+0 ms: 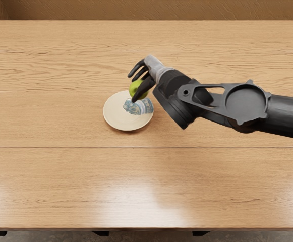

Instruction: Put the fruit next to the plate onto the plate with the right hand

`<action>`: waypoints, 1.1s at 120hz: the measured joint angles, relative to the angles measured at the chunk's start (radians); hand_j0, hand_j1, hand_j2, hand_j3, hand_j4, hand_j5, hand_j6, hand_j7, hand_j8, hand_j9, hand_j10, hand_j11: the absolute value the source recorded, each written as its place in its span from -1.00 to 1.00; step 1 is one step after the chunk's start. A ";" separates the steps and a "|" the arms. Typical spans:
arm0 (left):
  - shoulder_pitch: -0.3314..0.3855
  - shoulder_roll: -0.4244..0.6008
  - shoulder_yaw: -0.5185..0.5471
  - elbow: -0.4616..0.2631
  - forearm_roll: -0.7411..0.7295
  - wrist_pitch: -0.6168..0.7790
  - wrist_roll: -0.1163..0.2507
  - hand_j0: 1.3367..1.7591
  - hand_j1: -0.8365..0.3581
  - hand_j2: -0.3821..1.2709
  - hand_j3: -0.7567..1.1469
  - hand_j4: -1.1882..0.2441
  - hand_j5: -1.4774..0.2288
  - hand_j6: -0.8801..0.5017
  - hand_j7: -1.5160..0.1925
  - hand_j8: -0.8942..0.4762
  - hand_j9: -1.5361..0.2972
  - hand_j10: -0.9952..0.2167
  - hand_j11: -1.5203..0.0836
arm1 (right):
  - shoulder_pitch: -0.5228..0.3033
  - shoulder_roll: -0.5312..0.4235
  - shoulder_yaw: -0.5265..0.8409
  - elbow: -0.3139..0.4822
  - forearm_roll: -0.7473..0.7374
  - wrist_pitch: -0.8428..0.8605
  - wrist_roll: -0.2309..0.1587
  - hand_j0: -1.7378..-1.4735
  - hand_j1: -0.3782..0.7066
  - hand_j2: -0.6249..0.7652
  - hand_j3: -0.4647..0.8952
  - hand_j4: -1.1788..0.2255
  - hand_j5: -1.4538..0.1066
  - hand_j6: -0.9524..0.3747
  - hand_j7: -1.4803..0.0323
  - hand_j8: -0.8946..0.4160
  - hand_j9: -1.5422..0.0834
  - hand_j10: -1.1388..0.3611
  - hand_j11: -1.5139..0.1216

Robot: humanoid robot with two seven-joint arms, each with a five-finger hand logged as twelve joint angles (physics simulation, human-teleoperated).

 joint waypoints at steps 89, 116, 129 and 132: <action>0.000 0.000 0.000 0.000 0.000 0.000 0.000 0.52 0.96 -0.54 -0.20 0.64 0.72 0.26 0.76 0.29 0.66 0.63 0.88 | -0.103 0.046 0.128 -0.065 -0.012 -0.002 0.002 -0.40 -0.86 -0.05 -0.32 0.60 0.77 0.36 0.86 0.31 0.81 0.46 0.76; 0.000 0.000 0.000 0.000 0.000 0.000 0.000 0.52 0.96 -0.54 -0.20 0.64 0.72 0.26 0.76 0.29 0.66 0.63 0.88 | -0.268 -0.105 0.371 0.041 -0.011 0.099 0.002 -0.40 -0.92 -0.08 -0.32 0.65 0.83 0.41 0.93 0.35 0.87 0.50 0.82; 0.000 0.000 0.000 0.000 0.000 0.000 0.000 0.52 0.96 -0.54 -0.20 0.64 0.72 0.26 0.76 0.29 0.66 0.63 0.88 | -0.362 -0.169 0.493 0.102 -0.010 0.290 0.002 -0.40 -0.93 -0.09 -0.32 0.66 0.84 0.42 0.94 0.35 0.88 0.51 0.83; 0.000 0.000 0.000 0.000 0.000 0.000 0.000 0.52 0.96 -0.54 -0.20 0.64 0.72 0.26 0.76 0.29 0.66 0.63 0.88 | -0.398 -0.182 0.547 0.111 -0.010 0.365 0.002 -0.40 -0.93 -0.09 -0.32 0.67 0.85 0.42 0.94 0.36 0.88 0.51 0.84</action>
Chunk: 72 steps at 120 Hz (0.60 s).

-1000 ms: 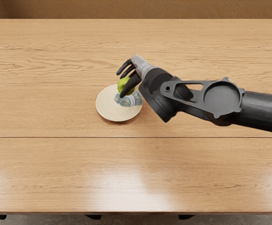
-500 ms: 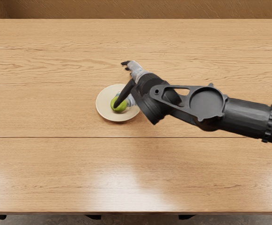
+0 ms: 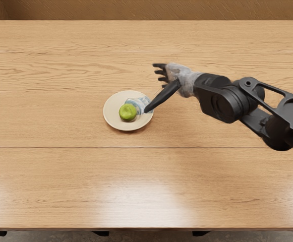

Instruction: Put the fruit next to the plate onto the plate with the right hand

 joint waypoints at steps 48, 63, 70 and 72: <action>0.000 0.000 0.000 0.000 0.000 0.000 0.000 0.52 0.96 -0.54 -0.21 0.64 0.72 0.26 0.76 0.29 0.66 0.63 0.88 | -0.334 -0.089 0.589 -0.097 0.110 0.780 0.000 -0.40 -0.94 -0.10 -0.32 0.68 0.86 0.43 0.96 0.36 0.90 0.52 0.85; 0.000 0.000 0.000 0.000 0.000 0.000 0.000 0.52 0.96 -0.54 -0.21 0.64 0.72 0.26 0.76 0.29 0.66 0.63 0.88 | -0.369 -0.093 0.665 -0.177 0.194 0.832 0.000 -0.40 -0.95 -0.10 -0.32 0.68 0.86 0.44 0.96 0.37 0.90 0.52 0.85; 0.000 0.000 0.000 0.000 0.000 0.000 0.000 0.52 0.96 -0.54 -0.21 0.64 0.72 0.26 0.76 0.29 0.66 0.63 0.88 | -0.395 -0.096 0.696 -0.200 0.221 0.842 0.000 -0.40 -0.95 -0.10 -0.32 0.68 0.86 0.44 0.96 0.37 0.90 0.52 0.85; 0.000 0.000 0.000 0.000 0.000 0.000 0.000 0.52 0.96 -0.54 -0.21 0.64 0.72 0.26 0.76 0.29 0.66 0.63 0.88 | -0.404 -0.097 0.705 -0.205 0.227 0.844 0.000 -0.40 -0.95 -0.10 -0.32 0.68 0.86 0.44 0.96 0.37 0.90 0.52 0.85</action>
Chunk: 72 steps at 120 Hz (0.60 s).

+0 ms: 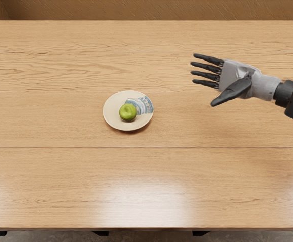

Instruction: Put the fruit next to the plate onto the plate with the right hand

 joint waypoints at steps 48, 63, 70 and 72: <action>0.000 0.000 0.000 0.000 0.000 0.000 0.000 0.52 0.96 -0.54 -0.21 0.64 0.72 0.26 0.76 0.29 0.66 0.63 0.88 | -0.141 -0.095 0.102 -0.050 0.178 0.011 0.000 -0.40 -0.95 -0.10 -0.32 0.68 0.86 0.44 0.96 0.37 0.90 0.52 0.85; -0.001 0.000 0.000 0.000 0.000 0.000 0.000 0.52 0.96 -0.54 -0.21 0.64 0.72 0.26 0.76 0.29 0.66 0.63 0.88 | -0.147 -0.098 0.101 -0.082 0.185 0.011 0.000 -0.40 -0.95 -0.10 -0.32 0.68 0.86 0.44 0.96 0.37 0.90 0.52 0.85; -0.005 0.000 -0.001 0.000 0.000 0.000 0.000 0.52 0.96 -0.54 -0.21 0.64 0.72 0.26 0.76 0.29 0.66 0.63 0.88 | -0.149 -0.098 0.100 -0.092 0.186 0.011 0.000 -0.40 -0.95 -0.10 -0.32 0.68 0.86 0.44 0.96 0.37 0.90 0.52 0.85; -0.006 0.000 -0.002 0.000 0.000 0.000 0.000 0.52 0.96 -0.54 -0.21 0.64 0.72 0.26 0.76 0.29 0.66 0.63 0.88 | -0.149 -0.098 0.099 -0.093 0.187 0.011 0.000 -0.40 -0.95 -0.10 -0.32 0.68 0.86 0.44 0.96 0.37 0.90 0.52 0.85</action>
